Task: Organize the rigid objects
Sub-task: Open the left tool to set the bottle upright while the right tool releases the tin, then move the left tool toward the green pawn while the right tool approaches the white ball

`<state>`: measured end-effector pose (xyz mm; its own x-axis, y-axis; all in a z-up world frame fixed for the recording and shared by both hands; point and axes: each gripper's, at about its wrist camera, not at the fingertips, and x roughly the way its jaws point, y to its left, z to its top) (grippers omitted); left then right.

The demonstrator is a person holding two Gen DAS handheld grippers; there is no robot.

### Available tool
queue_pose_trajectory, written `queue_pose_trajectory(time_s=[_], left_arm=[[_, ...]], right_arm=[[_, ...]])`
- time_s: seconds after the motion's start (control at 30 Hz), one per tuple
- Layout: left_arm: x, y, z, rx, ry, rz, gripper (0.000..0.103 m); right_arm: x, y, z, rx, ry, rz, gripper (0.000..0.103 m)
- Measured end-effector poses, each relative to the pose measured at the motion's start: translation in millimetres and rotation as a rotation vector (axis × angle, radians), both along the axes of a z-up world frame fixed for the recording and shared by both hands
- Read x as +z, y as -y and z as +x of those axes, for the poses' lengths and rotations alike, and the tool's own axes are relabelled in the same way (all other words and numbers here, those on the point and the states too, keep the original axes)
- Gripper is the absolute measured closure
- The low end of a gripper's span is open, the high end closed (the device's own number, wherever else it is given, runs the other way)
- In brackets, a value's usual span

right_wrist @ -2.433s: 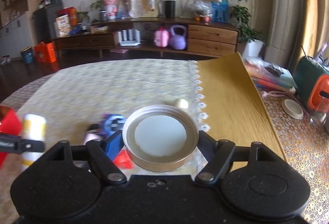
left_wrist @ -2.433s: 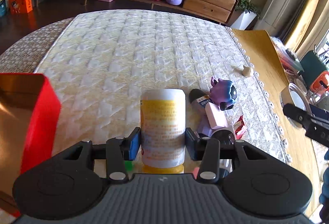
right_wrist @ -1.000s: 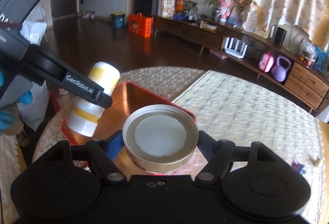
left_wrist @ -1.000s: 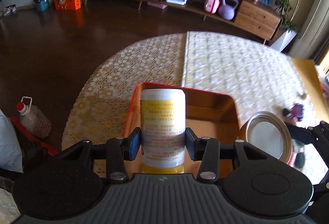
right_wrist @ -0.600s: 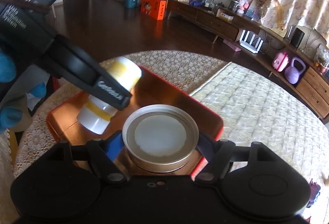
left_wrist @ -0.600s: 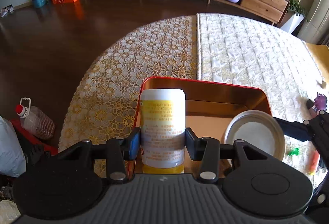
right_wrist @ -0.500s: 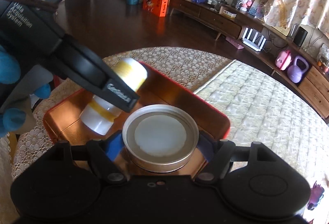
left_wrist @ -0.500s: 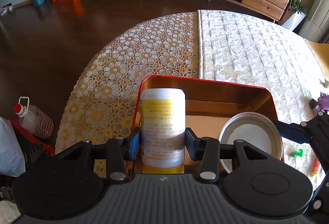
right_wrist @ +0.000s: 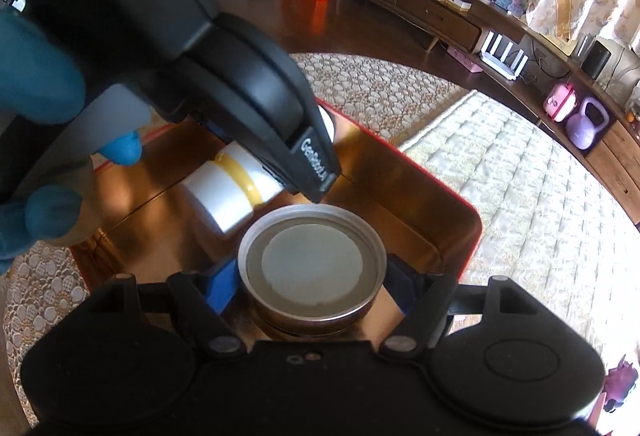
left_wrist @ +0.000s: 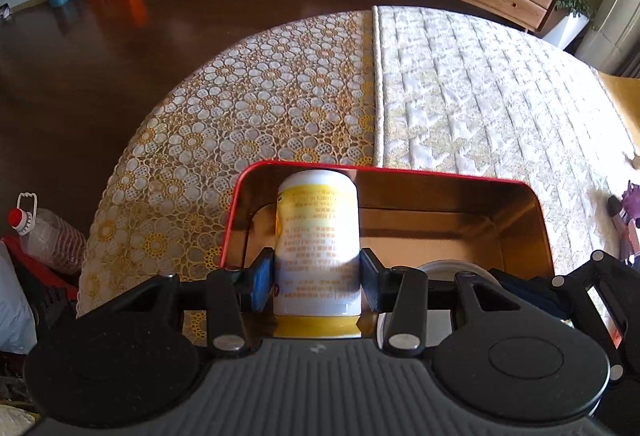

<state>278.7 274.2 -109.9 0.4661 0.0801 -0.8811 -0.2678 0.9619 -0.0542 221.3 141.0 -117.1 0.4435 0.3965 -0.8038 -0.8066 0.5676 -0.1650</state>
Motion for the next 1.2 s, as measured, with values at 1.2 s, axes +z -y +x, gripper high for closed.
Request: queue_pose_trajectory(time_s=[1.2], left_arm=[[50,31,-40,-0.006,0.109,0.002,0.046]], right_arm=[[75,86,-7,-0.075,-0.089,0.318,0.014]])
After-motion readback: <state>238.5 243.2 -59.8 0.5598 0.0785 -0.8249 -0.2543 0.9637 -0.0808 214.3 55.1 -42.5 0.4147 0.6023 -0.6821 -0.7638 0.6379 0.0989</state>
